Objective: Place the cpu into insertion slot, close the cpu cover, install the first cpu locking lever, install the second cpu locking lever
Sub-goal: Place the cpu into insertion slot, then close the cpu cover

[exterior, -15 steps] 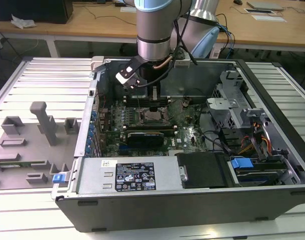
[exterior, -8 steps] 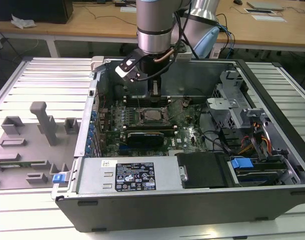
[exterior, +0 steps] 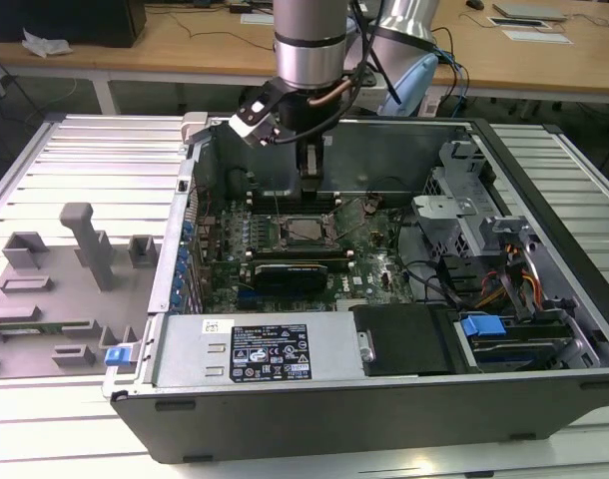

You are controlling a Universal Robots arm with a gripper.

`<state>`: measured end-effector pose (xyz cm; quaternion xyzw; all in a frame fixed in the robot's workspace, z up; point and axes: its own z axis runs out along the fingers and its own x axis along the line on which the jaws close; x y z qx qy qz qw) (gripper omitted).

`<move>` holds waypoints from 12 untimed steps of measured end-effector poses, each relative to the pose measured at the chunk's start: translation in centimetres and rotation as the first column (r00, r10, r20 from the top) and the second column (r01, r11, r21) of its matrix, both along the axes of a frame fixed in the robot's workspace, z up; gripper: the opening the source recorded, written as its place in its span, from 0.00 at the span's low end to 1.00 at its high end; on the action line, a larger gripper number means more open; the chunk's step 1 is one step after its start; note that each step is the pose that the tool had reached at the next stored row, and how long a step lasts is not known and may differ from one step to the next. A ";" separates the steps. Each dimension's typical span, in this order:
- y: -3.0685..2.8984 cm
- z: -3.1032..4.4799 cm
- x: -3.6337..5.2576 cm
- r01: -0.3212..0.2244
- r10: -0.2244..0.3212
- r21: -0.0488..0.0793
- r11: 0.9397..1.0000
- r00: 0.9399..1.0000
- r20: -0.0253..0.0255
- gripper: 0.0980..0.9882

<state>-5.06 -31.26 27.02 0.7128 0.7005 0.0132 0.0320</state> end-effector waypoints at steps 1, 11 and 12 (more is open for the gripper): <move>0.00 0.42 0.00 0.000 0.000 0.000 1.000 1.000 0.000 0.01; 0.00 0.85 0.00 0.000 0.000 0.000 1.000 1.000 0.000 0.01; 0.00 0.85 0.00 0.000 0.000 0.000 1.000 1.000 0.000 0.01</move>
